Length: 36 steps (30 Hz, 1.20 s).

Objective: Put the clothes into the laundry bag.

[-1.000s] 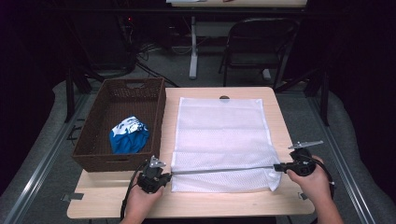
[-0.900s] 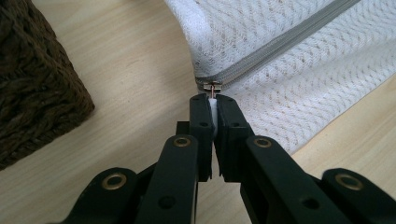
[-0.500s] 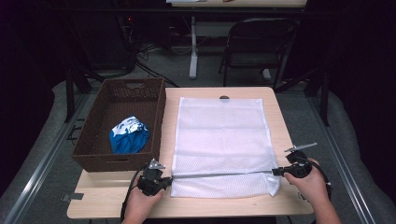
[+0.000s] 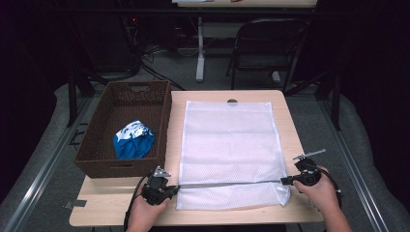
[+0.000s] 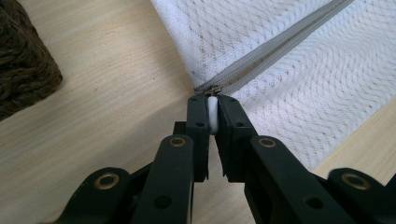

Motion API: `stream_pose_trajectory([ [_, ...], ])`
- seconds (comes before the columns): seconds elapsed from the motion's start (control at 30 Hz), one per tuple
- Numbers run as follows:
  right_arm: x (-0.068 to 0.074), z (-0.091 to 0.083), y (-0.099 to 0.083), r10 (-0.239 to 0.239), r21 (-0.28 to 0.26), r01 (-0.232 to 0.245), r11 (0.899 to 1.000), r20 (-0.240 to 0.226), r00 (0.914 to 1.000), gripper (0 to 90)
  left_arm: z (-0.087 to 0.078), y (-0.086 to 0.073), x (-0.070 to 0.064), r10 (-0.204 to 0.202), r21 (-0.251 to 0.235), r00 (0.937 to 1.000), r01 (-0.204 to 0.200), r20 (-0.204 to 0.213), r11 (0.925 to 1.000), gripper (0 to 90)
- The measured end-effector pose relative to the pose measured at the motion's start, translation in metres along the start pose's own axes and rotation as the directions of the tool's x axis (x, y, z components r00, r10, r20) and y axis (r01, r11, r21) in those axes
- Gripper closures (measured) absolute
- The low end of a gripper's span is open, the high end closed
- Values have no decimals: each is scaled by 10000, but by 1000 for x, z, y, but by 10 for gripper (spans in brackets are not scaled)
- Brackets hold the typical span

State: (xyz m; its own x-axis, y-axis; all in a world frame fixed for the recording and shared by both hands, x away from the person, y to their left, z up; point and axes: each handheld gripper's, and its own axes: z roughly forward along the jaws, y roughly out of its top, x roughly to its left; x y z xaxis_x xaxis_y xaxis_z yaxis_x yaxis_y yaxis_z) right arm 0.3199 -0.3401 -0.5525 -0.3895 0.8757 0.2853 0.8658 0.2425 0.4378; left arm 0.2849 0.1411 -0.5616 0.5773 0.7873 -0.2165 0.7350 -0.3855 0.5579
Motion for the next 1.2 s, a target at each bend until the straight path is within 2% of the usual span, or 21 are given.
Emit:
stream_pose_trajectory([
  [0.07,-2,-1,0,-56,10,56,10000,-13,10000,815,0,1,0,34,-80,10000,-34,-54,10000,816],
  [0.17,-2,-4,0,-53,-146,54,9999,131,9999,746,-3,3,1,81,-294,9999,-77,124,9995,754],
  [0.33,1,-13,0,-201,-808,236,9965,445,9988,630,-5,6,1,252,-653,9997,-250,36,9976,693],
  [0.47,5,-21,0,-591,-1418,742,9871,1077,9924,609,-4,7,0,299,-850,9995,-303,-62,9959,654],
  [0.5,7,-23,0,-773,-1663,979,9812,1258,9890,607,-5,8,0,427,-776,9991,-432,-76,9960,647],
  [0.6,17,-28,1,-1321,-2053,1626,9651,1545,9791,592,-4,9,-1,390,-919,9992,-398,-102,9950,638],
  [0.7,29,-25,3,-1773,-2303,2056,9512,1375,9745,590,-4,10,-2,410,-966,9991,-416,-86,9945,634],
  [0.77,37,-21,5,-2269,-2353,2477,9398,1123,9674,589,-5,9,-2,444,-997,9990,-449,-70,9940,630],
  [0.93,53,-8,7,-3361,-2363,3485,9070,922,9373,592,-6,9,-1,405,-1158,9991,-415,-111,9924,621],
  [1.07,62,-1,9,-3797,-2391,3868,8907,770,9219,593,-8,9,-1,436,-1158,9989,-454,-175,9922,619],
  [1.1,64,0,9,-3782,-2345,3835,8933,689,9231,594,-8,9,-1,426,-1168,9989,-446,-195,9921,619],
  [1.2,68,4,11,-3933,-2289,3973,8887,650,9171,598,-8,8,-2,370,-1231,9992,-389,-177,9916,618],
])
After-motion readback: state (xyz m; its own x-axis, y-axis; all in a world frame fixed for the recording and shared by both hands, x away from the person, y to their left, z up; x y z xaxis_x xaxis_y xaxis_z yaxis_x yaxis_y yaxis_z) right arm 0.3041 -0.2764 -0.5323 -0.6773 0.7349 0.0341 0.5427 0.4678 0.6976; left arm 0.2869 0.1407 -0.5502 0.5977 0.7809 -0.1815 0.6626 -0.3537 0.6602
